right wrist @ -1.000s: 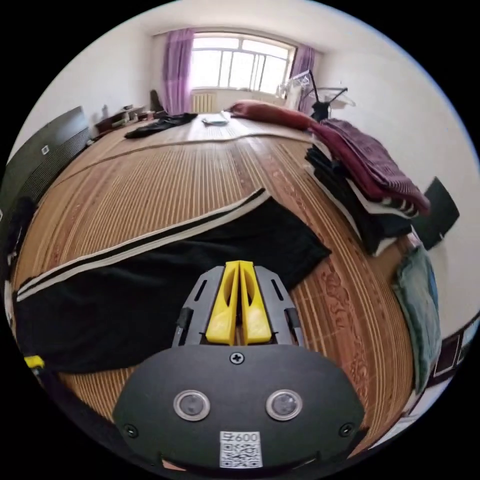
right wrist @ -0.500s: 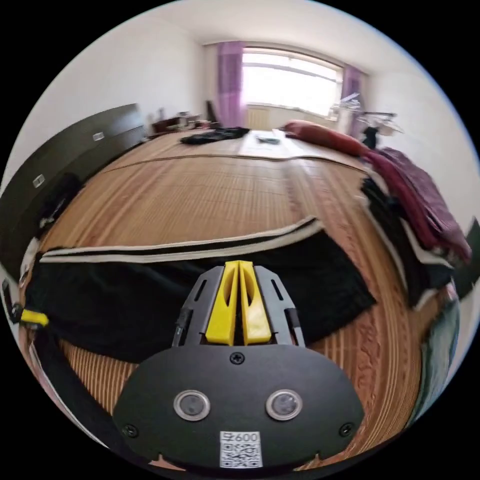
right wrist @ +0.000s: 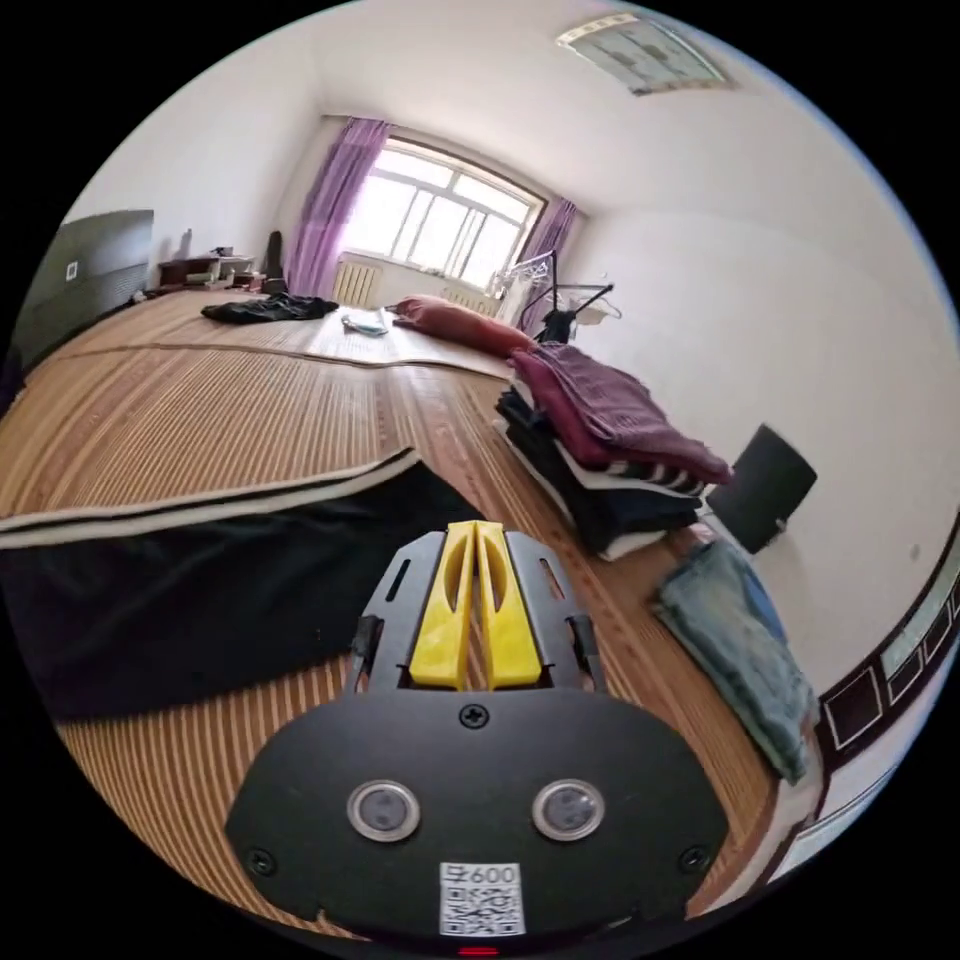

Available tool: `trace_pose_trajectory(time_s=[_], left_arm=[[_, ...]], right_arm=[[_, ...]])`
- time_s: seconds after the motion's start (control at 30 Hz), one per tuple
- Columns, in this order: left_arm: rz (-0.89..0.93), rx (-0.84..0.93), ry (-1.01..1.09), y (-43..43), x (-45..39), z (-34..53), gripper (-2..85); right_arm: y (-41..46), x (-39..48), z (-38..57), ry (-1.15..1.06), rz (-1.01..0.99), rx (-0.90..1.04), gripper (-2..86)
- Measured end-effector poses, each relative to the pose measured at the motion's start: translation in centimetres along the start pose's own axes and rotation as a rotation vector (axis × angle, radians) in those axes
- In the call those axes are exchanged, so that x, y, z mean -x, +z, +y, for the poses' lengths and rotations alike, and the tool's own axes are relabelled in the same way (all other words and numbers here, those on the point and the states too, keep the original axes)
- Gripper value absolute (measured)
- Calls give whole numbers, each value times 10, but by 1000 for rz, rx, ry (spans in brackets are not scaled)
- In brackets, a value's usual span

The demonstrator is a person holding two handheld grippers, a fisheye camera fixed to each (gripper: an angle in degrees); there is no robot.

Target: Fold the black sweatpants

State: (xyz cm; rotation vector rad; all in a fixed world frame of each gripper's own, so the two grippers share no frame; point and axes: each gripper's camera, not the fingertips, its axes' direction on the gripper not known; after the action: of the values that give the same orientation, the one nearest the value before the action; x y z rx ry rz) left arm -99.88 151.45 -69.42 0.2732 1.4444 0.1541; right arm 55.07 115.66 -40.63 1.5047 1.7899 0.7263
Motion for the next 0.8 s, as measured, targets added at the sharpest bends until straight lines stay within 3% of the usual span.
trace_pose_trajectory(time_s=[0.07,0.17,0.23,0.33,0.43,0.5,0.57,0.67,0.73,0.8], left_arm=[[-20,-5,12,4,-4,13,4],[-57,-16,33,12,-12,37,4],[-103,-23,56,18,-22,52,4],[-252,-31,129,32,-56,80,4],[-500,-27,241,61,-107,112,5],[-761,-41,334,87,-153,144,6],[-930,-134,332,81,-185,175,7],[-926,-390,202,33,-235,244,9],[-912,-443,186,24,-260,289,11],[-1005,-445,310,39,-296,353,18]], right_arm=[[-82,-5,78,-253,-169,-77,-8],[-188,-9,197,-480,-156,-271,-8],[-236,-20,250,-443,-162,-317,-8],[-304,-37,328,-422,-411,-446,-7],[-331,-30,376,-321,-520,-444,-4],[-339,-19,399,-361,-541,-476,2],[-341,-18,413,-266,-531,-476,31],[-337,-42,423,-85,-649,-475,58],[-335,-54,428,-56,-666,-488,73],[-333,-63,432,-113,-667,-506,87]])
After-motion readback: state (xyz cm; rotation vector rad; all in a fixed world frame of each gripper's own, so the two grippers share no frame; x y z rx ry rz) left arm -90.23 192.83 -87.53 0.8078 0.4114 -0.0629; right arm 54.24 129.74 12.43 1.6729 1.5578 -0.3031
